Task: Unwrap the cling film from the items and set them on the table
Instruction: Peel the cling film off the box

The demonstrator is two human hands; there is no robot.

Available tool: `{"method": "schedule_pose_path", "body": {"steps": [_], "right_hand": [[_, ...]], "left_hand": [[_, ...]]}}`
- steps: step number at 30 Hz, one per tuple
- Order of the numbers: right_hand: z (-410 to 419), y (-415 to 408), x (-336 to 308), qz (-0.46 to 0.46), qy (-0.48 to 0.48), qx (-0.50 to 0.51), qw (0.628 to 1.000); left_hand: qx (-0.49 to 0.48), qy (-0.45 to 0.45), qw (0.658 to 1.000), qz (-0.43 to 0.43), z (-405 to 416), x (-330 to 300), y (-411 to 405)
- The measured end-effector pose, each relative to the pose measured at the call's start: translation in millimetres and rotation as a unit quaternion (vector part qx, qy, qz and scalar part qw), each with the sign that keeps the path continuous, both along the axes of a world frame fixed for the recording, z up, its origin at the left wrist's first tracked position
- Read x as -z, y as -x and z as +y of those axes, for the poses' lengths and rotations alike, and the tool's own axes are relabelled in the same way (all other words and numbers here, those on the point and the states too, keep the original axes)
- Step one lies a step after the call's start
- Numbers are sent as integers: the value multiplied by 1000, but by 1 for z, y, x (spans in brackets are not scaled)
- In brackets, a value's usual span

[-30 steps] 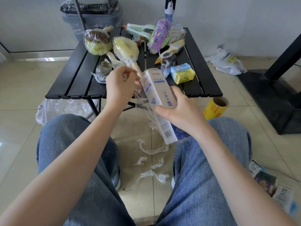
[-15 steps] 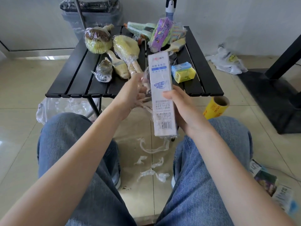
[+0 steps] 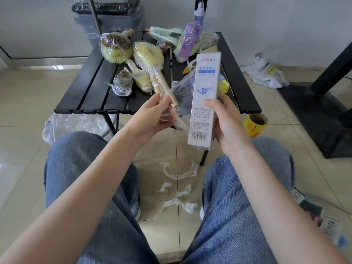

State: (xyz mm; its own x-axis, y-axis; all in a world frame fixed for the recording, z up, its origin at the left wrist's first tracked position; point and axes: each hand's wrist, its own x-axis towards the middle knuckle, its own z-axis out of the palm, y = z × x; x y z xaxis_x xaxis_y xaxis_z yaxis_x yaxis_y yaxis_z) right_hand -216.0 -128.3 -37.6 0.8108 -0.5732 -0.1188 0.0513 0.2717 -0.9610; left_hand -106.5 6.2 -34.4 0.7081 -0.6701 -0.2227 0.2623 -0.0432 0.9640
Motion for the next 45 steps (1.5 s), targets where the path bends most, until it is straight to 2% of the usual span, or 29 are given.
{"method": "schedule_pose_path", "body": {"steps": [3,6,8,12,16,21,24,27,31,33,35,38,42,45], "right_hand": [[4,-3,1,-10,14,-1,1000],[7,-5,2,-26,-23,-22,999],[9,-5,3,-34,-52,-33,998],[11,-4,2,-46,-73,-29,996],[10,-6,-2,-51,-66,4,996],[11,-4,-4,-65,-77,9,995],[13,-5,-4,-85,-76,26,993],[13,-4,-6,-103,-84,18,991],[14,-4,-13,-127,-107,8,986],[15,-6,-13,-118,-100,9,988],[15,-6,-10,-101,-109,22,989],[10,-1,-3,-83,-183,21,979],[6,7,1,-99,-221,-21,970],[7,7,3,-123,-244,-39,961]], "left_hand": [[-18,14,997,75,-4,0,3],[0,35,989,146,-6,-4,2],[2,15,995,102,-7,-6,4],[-36,-70,992,-98,-12,-6,10],[-25,-126,979,-160,-12,-2,10],[3,-184,944,-272,-10,-1,9],[46,-209,935,-282,-10,-2,7],[39,-207,932,-297,-7,-6,4],[44,-125,978,-160,-3,-8,1],[84,-88,987,-109,-1,-8,2],[99,-74,988,-97,1,-8,2],[67,-117,981,-136,7,-14,0],[-9,-131,957,-259,7,-6,-4],[-39,-93,965,-243,0,-1,3]]}}
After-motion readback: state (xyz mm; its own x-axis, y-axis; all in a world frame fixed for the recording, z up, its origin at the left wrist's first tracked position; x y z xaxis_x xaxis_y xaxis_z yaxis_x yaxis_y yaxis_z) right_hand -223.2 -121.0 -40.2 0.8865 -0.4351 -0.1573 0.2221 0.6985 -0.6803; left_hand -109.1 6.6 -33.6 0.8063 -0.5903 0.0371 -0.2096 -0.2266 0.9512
